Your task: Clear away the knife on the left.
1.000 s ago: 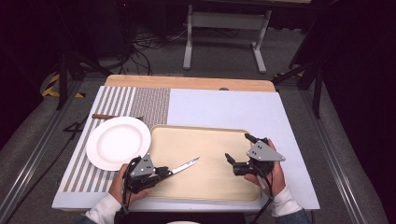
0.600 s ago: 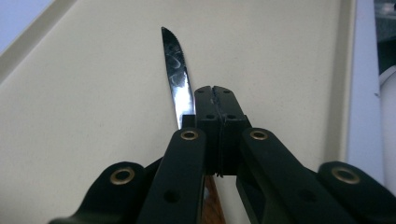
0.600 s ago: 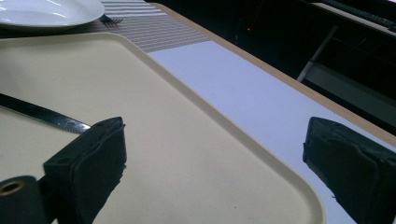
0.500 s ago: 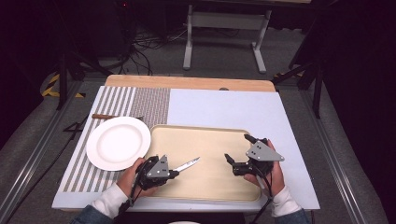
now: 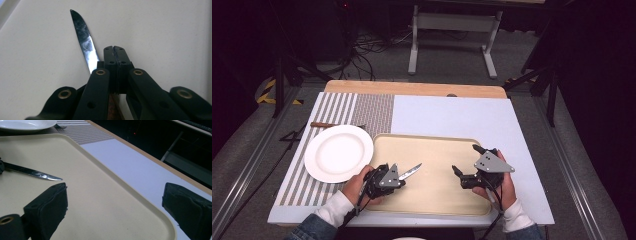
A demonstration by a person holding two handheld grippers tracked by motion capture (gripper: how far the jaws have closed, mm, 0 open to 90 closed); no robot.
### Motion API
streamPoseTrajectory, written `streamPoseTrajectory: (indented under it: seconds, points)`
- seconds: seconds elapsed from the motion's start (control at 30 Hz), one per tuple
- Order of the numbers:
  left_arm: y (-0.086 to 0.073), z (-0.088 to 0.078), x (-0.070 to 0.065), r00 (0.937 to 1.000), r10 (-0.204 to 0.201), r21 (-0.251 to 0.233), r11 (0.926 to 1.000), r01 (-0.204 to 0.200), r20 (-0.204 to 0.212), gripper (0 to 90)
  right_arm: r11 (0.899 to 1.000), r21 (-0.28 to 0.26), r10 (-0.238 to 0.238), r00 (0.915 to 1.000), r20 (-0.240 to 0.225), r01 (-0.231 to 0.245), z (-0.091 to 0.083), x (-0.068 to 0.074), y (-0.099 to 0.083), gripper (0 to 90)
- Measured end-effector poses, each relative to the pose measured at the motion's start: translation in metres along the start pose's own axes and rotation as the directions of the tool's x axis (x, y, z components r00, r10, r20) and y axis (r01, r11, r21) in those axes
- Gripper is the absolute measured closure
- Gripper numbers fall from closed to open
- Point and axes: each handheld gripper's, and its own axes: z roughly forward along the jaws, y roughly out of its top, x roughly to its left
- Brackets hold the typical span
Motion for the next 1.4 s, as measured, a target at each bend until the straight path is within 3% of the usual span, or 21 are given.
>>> streamPoseTrajectory:
  seconds: [0.17,0.23,0.37,0.83,1.3,1.4]
  points:
    - [-0.009,-0.007,0.004,0.9983,-0.038,0.021,0.999,0.039,-0.043,89.7,1.0,0.002,-0.003,1.0,0.001,0.003,0.0,0.0,0.0,7.2]
    - [-0.013,-0.009,0.006,0.9954,-0.078,0.016,0.9968,0.079,-0.056,89.7,1.0,0.003,-0.003,1.0,0.001,0.003,0.0,0.0,0.0,7.2]
    - [-0.019,-0.014,0.005,0.9896,-0.111,0.031,0.993,0.114,-0.091,89.7,1.0,0.004,-0.015,0.9999,0.004,0.015,0.0,0.001,0.001,7.3]
    - [-0.041,-0.03,0.003,0.9776,-0.155,0.021,0.987,0.16,-0.142,87.8,1.0,0.016,-0.027,0.9996,0.0,0.027,0.001,0.003,0.0,7.3]
    - [-0.054,-0.041,-0.006,0.9742,-0.193,0.01,0.9807,0.195,-0.117,85.8,0.999,0.024,-0.043,0.9991,-0.007,0.043,0.001,0.004,0.001,7.6]
    - [-0.054,-0.042,-0.006,0.978,-0.172,0.008,0.9847,0.174,-0.119,85.4,0.998,0.025,-0.048,0.9988,-0.008,0.049,0.001,0.005,0.002,7.6]
